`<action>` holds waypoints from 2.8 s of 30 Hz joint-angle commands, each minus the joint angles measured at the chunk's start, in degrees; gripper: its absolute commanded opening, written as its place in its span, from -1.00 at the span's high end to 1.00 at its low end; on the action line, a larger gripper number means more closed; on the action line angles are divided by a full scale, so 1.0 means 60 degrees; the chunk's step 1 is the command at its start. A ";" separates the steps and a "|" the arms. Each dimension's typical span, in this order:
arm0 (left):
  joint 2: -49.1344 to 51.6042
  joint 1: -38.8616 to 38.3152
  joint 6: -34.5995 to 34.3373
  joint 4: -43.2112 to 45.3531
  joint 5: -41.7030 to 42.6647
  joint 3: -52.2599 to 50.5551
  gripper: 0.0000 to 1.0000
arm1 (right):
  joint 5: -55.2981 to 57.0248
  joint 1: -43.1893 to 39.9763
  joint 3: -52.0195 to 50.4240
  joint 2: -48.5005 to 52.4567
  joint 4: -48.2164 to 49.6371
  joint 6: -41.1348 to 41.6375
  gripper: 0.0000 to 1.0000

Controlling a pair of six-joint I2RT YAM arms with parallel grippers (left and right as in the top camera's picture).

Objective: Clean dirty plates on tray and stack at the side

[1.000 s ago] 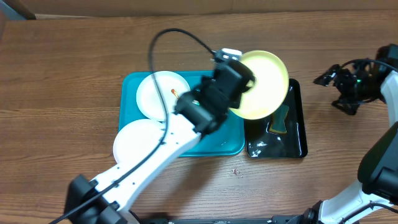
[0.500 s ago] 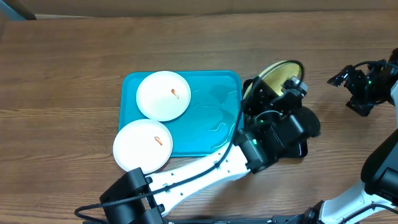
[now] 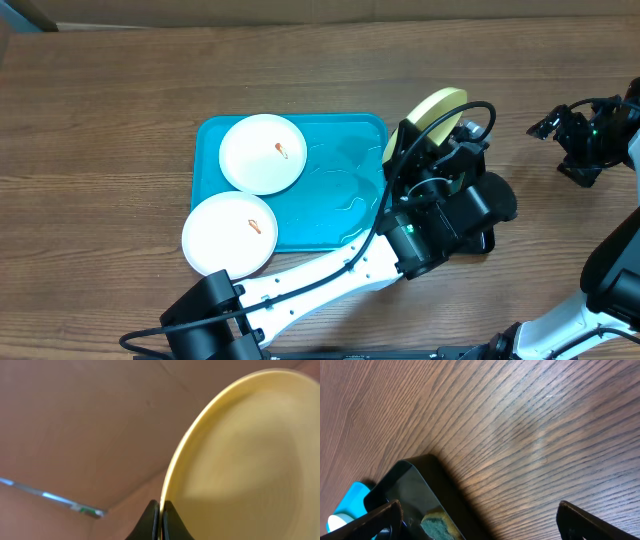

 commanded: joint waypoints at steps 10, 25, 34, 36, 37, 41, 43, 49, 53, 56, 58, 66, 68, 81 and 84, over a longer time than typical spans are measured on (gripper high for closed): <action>-0.0412 0.4299 -0.5450 -0.5166 1.0422 0.1228 0.92 | 0.0033 -0.0011 0.0117 -0.0131 0.0062 0.0022 -1.00; -0.0404 1.3865 -0.4991 -0.8029 1.3526 0.1752 0.91 | 0.0033 -0.0011 0.0117 -0.0131 0.0087 0.0022 -1.00; 0.0000 1.6662 -0.5220 -0.7759 1.2713 0.1399 0.92 | 0.0029 -0.0011 0.0117 -0.0131 0.0087 0.0022 -1.00; 0.0149 1.6688 -0.5348 -0.7420 1.2240 0.1042 0.92 | 0.0033 -0.0011 0.0117 -0.0131 0.0087 0.0022 -1.00; 0.0226 1.6688 -0.5340 -0.7191 1.2094 0.0852 0.92 | 0.0029 -0.0011 0.0117 -0.0131 0.0084 0.0022 -1.00; 0.0616 1.6655 -0.5337 -0.6309 1.2054 0.0295 0.92 | 0.0029 -0.0011 0.0117 -0.0131 0.0087 0.0022 -1.00; 0.0849 1.6655 -0.5329 -0.6062 1.2021 0.0237 0.92 | 0.0029 -0.0011 0.0117 -0.0131 0.0084 0.0022 -1.00; 0.1606 1.6575 -0.5326 -0.5708 1.2069 0.0237 0.92 | 0.0033 -0.0011 0.0117 -0.0131 0.0087 0.0022 -1.00; 0.1847 1.6466 -0.4972 -0.5683 1.2928 0.0237 0.23 | 0.0029 -0.0011 0.0117 -0.0131 0.0087 0.0022 -1.00; 0.1741 1.6466 -0.4138 -0.6000 1.4517 0.0448 -0.39 | 0.0029 -0.0011 0.0117 -0.0131 0.0087 0.0022 -1.00; 0.1657 1.6462 -0.4080 -0.6419 1.5147 0.0816 -0.49 | 0.0029 -0.0011 0.0117 -0.0131 0.0087 0.0022 -1.00; 0.0849 1.5416 -0.3880 -0.8823 1.5733 0.2189 -0.45 | 0.0029 -0.0011 0.0117 -0.0131 0.0087 0.0022 -1.00; 0.0670 1.4804 -0.3767 -0.9475 1.5522 0.2186 -0.45 | 0.0033 -0.0011 0.0117 -0.0131 0.0087 0.0022 -1.00; 0.0637 1.0255 -0.5085 -0.9500 1.1890 0.0860 -0.50 | 0.0029 -0.0011 0.0117 -0.0131 0.0087 0.0022 -1.00; 0.0637 0.9974 -0.5410 -0.9165 1.1442 0.0692 -0.50 | 0.0029 -0.0011 0.0117 -0.0131 0.0084 0.0022 -1.00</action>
